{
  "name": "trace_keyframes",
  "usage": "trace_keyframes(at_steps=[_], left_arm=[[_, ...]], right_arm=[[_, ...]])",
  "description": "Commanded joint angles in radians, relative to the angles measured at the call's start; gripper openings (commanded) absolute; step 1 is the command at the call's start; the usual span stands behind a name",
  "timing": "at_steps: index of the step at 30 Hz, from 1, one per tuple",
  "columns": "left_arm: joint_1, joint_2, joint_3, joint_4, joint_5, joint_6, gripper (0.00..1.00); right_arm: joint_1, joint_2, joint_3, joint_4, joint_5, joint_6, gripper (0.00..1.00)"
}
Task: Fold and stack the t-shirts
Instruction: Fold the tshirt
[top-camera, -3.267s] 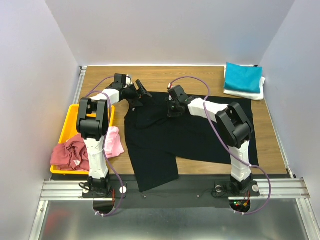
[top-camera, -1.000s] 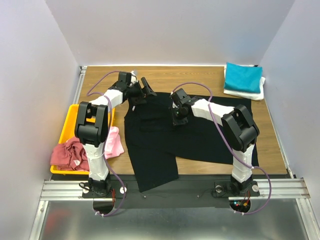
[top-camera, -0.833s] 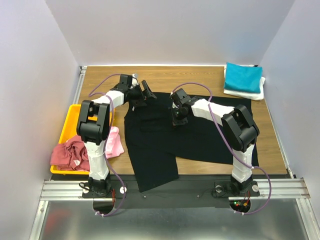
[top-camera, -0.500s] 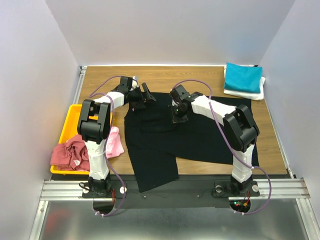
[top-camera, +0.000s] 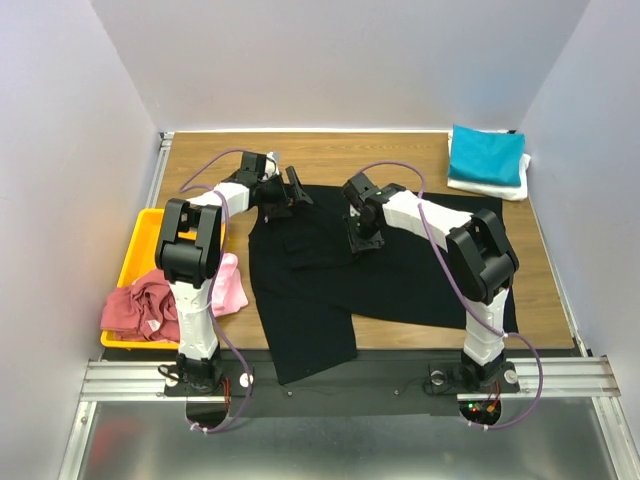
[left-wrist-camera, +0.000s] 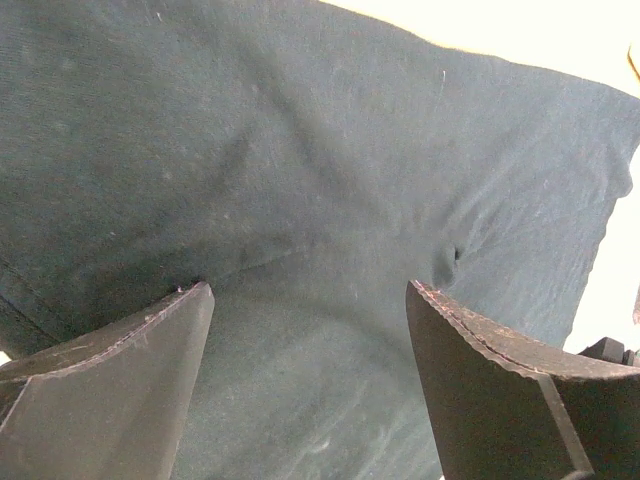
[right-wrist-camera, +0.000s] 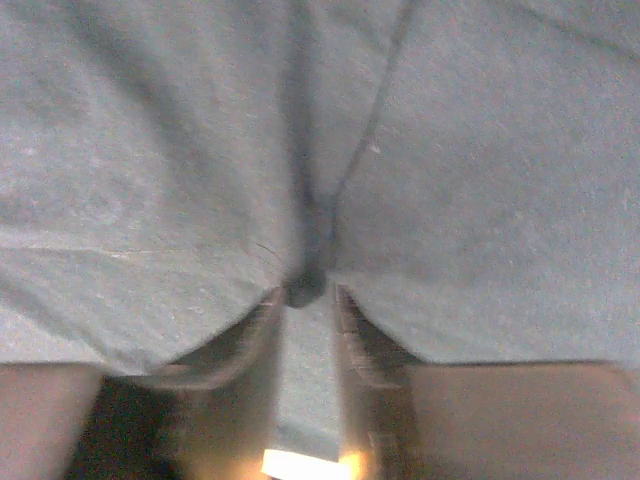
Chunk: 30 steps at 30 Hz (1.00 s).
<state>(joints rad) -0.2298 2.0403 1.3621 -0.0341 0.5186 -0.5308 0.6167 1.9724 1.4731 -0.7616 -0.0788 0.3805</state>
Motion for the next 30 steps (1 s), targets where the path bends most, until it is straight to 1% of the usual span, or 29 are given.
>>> trace_keyframes(at_steps=[1,2,5,8,11,14,15,17,18,21,22,24,25,30], left_arm=[[0.0,0.006,0.035,-0.046,-0.025,0.048,0.9],[0.0,0.006,0.04,-0.046,-0.025,0.048,0.91],[0.0,-0.003,0.058,-0.041,-0.025,0.043,0.91],[0.0,-0.043,0.075,-0.033,-0.032,0.034,0.91],[-0.002,-0.123,0.083,-0.024,-0.058,0.019,0.9],[-0.019,-0.239,0.04,-0.021,-0.121,0.012,0.91],[-0.026,-0.3,-0.004,-0.021,-0.138,0.018,0.9],[-0.051,-0.359,-0.055,-0.036,-0.184,0.032,0.91],[-0.06,-0.412,-0.11,-0.042,-0.198,0.038,0.9],[-0.095,-0.501,-0.194,-0.076,-0.244,0.072,0.91],[-0.103,-0.521,-0.246,-0.085,-0.271,0.078,0.9],[-0.134,-0.577,-0.32,-0.099,-0.293,0.08,0.9],[-0.146,-0.592,-0.34,-0.104,-0.319,0.078,0.89],[-0.206,-0.666,-0.442,-0.133,-0.361,0.058,0.88]], right_arm=[[0.006,-0.041,0.042,-0.058,0.039,-0.014,0.39],[0.006,-0.046,0.046,-0.056,0.031,-0.012,0.48],[0.005,-0.061,0.07,-0.056,0.034,-0.005,0.58],[-0.008,-0.092,0.096,-0.058,0.037,0.006,0.61],[-0.018,-0.121,0.112,-0.056,0.037,0.015,0.62],[-0.04,-0.148,0.115,-0.054,0.051,0.031,0.63],[-0.066,-0.153,0.107,-0.054,0.054,0.034,0.63],[-0.112,-0.178,0.084,-0.042,0.047,0.038,0.64],[-0.167,-0.185,0.055,-0.035,0.039,0.037,0.64],[-0.257,-0.221,0.012,-0.001,0.011,0.028,0.64],[-0.302,-0.228,0.0,0.017,0.013,0.012,0.64],[-0.346,-0.242,-0.04,0.031,0.025,-0.003,0.64],[-0.36,-0.245,-0.052,0.047,0.03,-0.012,0.64],[-0.432,-0.257,-0.164,0.11,0.01,-0.002,0.64]])
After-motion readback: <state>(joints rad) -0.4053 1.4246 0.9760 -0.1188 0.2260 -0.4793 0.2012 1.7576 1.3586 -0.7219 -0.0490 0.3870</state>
